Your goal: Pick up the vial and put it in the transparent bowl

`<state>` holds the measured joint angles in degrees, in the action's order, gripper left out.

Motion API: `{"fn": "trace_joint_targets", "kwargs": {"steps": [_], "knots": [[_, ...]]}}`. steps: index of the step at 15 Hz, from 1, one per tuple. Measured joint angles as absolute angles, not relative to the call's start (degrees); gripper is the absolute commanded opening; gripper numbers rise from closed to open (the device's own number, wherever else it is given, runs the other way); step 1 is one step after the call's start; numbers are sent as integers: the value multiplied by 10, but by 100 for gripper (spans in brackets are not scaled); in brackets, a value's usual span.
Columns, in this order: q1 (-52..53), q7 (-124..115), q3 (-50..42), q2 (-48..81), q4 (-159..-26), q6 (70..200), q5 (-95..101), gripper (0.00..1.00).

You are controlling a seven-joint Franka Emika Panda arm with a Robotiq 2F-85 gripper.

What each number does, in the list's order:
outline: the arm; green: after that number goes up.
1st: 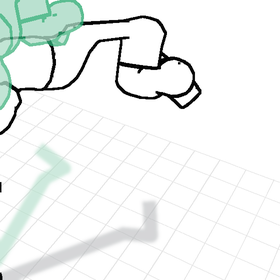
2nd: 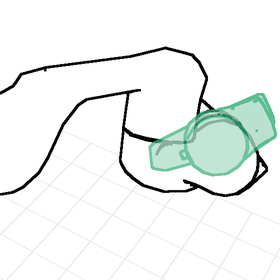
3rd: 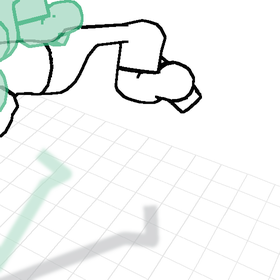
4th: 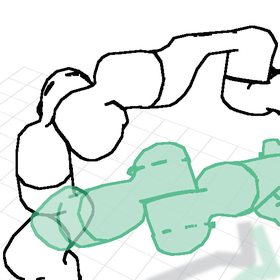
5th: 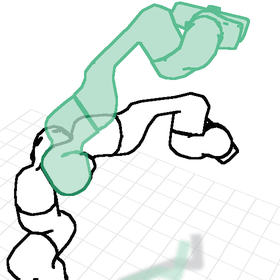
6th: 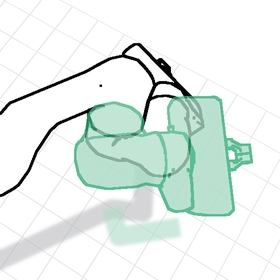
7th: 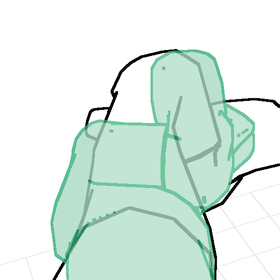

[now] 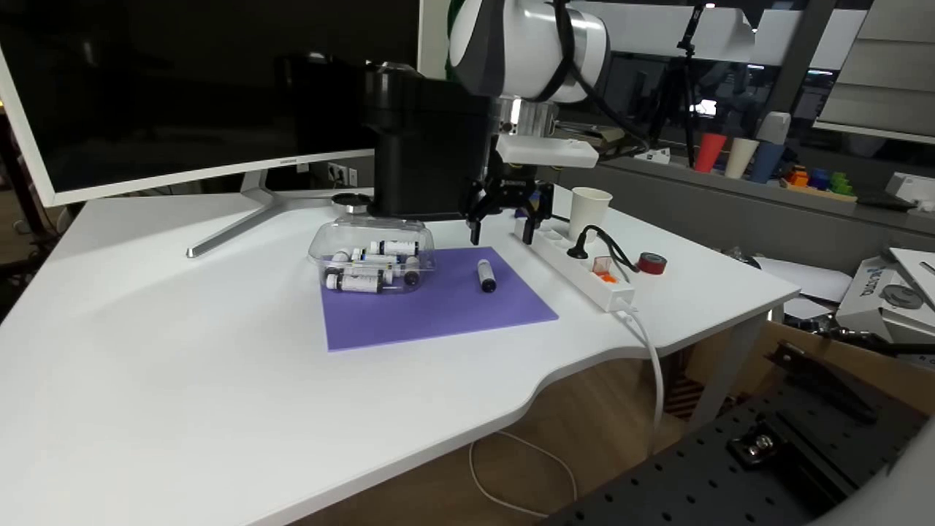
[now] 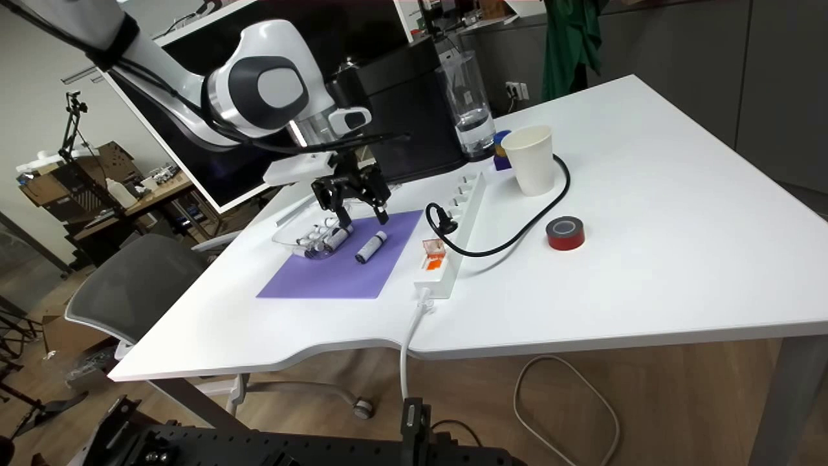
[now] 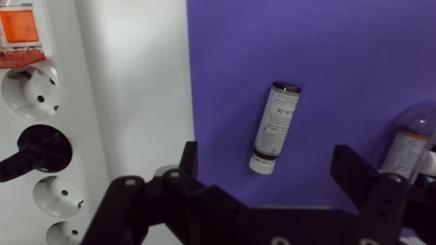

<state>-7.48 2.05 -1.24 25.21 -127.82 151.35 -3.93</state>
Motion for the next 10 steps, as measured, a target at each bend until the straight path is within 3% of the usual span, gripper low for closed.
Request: {"fn": "trace_joint_targets", "kwargs": {"steps": [10], "knots": [[-74,23,-7,289,-1273,1514,-46,98]]}}
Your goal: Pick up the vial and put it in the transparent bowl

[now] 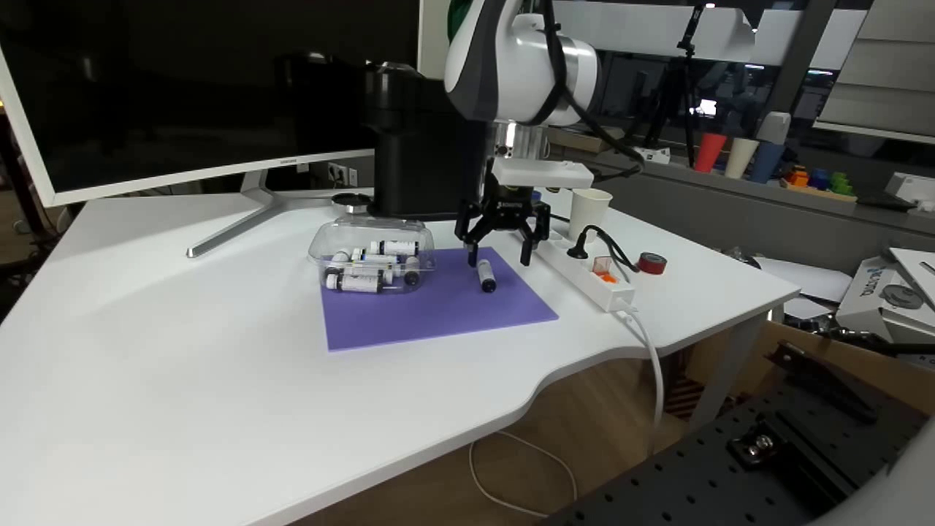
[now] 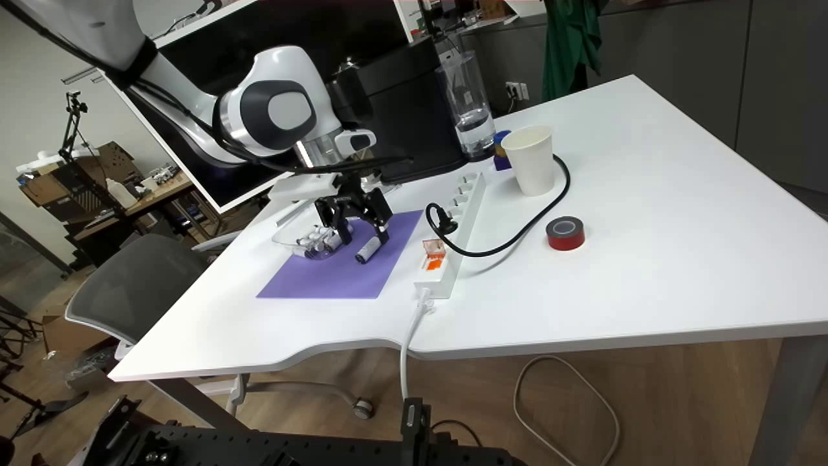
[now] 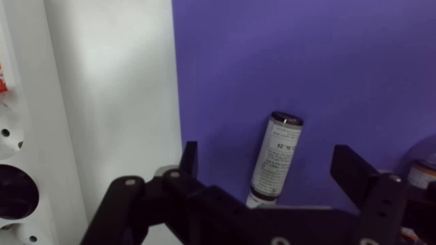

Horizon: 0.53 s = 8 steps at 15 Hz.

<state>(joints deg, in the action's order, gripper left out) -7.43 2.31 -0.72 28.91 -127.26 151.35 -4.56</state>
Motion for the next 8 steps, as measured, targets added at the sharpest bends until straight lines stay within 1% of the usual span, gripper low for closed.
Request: {"fn": "trace_joint_targets", "kwargs": {"steps": [1,2,3,4,8], "knots": [[-74,23,-7,293,-1271,1514,-45,73],[-74,23,-8,297,-1269,1514,-45,73],[-74,23,-9,300,-1267,1514,-45,68],[-73,23,-10,303,-1266,1514,-44,60],[-68,23,-14,310,-1261,1521,-44,33]]}}
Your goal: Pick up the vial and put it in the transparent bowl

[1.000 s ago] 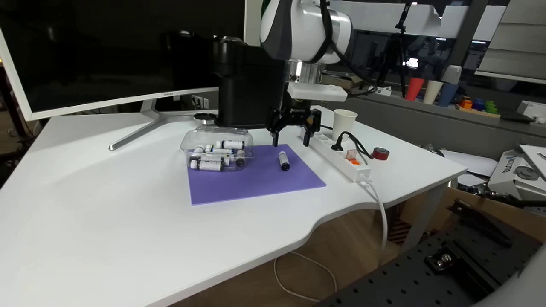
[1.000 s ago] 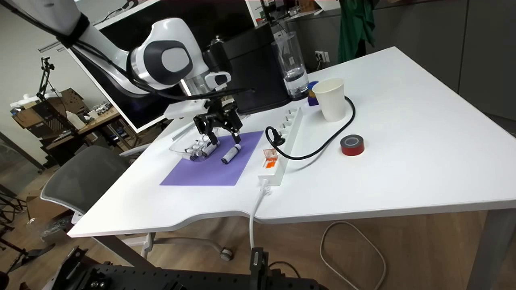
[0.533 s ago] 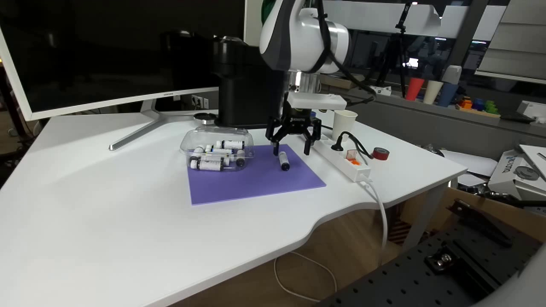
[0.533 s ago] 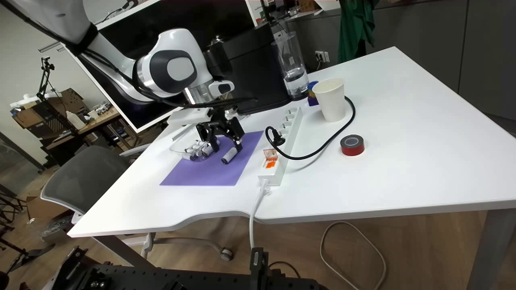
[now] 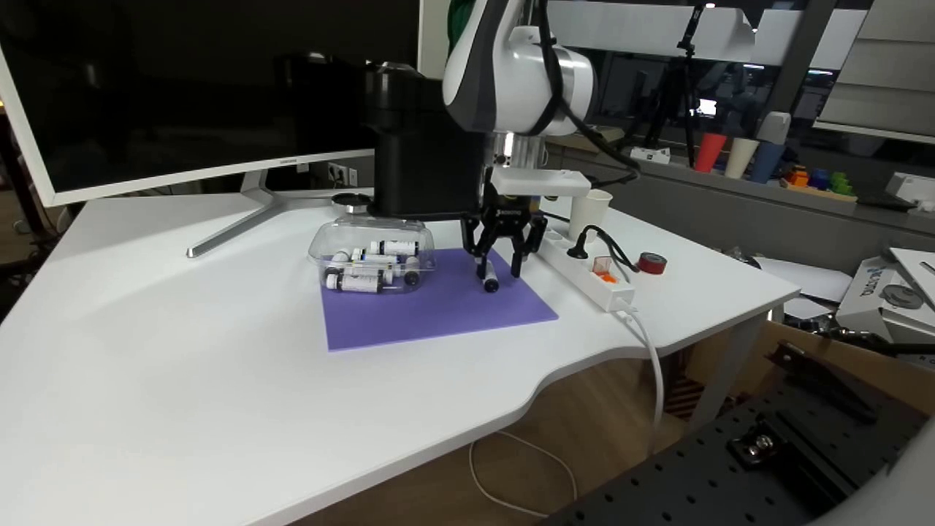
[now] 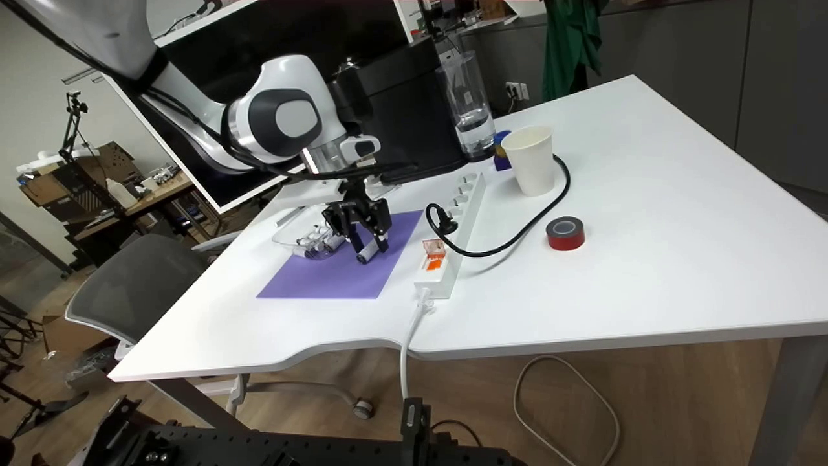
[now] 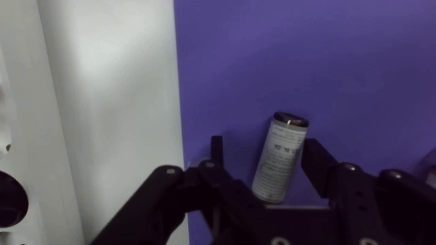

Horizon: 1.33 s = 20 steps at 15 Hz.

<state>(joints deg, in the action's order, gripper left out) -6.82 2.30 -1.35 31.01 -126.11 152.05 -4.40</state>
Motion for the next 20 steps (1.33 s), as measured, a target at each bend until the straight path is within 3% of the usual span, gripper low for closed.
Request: {"fn": "trace_joint_targets", "kwargs": {"steps": [4,20], "knots": [[-65,23,-16,314,-1257,1522,-44,4],[7,24,-22,258,-1237,1571,37,7]]}}
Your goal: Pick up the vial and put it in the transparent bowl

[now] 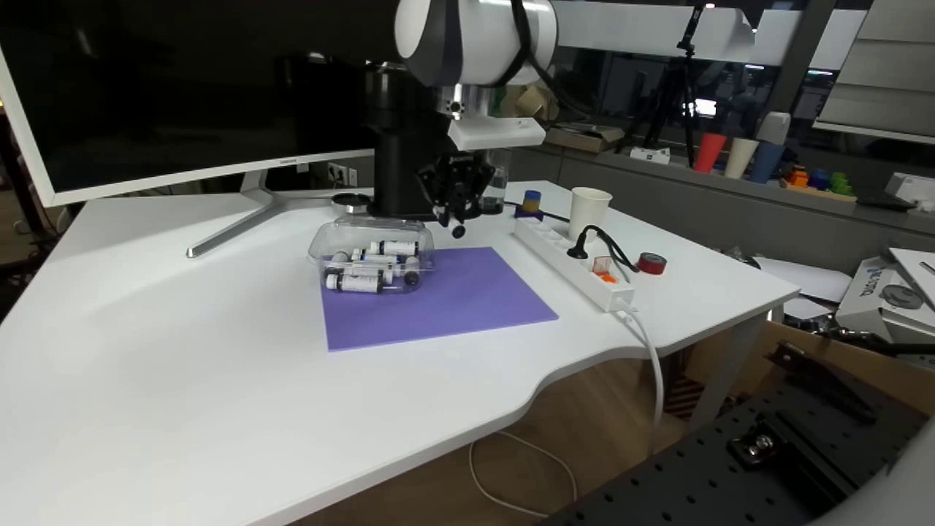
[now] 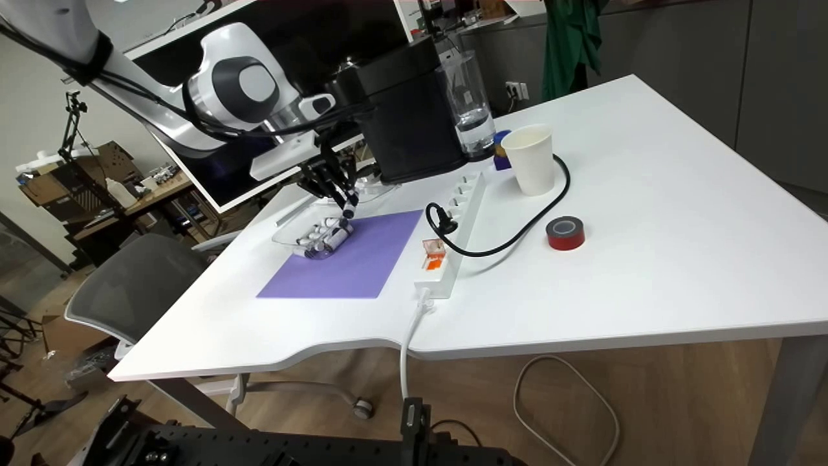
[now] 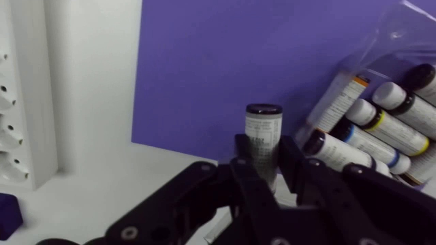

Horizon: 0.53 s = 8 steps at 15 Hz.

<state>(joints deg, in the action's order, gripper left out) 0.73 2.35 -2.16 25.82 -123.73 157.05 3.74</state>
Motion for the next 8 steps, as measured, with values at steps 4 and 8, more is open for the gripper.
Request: {"fn": "trace_joint_targets", "kwargs": {"steps": [4,8], "knots": [[33,18,-10,259,-1221,1575,37,7],[52,-3,-13,279,-1213,1604,37,7]]}}
